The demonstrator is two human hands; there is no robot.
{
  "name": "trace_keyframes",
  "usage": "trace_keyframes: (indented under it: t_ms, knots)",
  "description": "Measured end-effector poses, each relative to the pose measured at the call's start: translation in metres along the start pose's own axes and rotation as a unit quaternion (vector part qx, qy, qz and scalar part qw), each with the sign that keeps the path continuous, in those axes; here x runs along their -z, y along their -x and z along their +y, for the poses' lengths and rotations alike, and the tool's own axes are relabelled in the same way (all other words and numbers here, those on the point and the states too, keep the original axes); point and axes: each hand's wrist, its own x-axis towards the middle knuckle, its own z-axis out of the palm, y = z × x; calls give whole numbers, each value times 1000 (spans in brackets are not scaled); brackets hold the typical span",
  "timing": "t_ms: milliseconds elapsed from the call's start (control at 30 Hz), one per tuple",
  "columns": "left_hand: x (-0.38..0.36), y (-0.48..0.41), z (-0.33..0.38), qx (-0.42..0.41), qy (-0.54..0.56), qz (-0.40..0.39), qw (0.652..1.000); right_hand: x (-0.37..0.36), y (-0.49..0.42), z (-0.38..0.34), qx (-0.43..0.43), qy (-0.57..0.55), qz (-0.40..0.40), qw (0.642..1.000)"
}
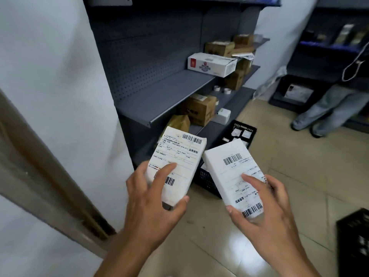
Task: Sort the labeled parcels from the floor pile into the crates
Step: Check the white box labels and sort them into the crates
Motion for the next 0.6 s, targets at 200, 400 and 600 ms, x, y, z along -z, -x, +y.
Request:
trace_keyframes:
  t_ms: [200, 400, 600]
  knots:
    - [-27, -98, -12, -45, 30, -18, 998, -16, -72, 7, -30, 39, 34, 998]
    - [-68, -182, -21, -77, 53, -41, 995, -46, -122, 25, -70, 50, 75, 994]
    - [-135, -246, -2, -94, 51, -71, 992, -37, -177, 79, -114, 75, 117, 984]
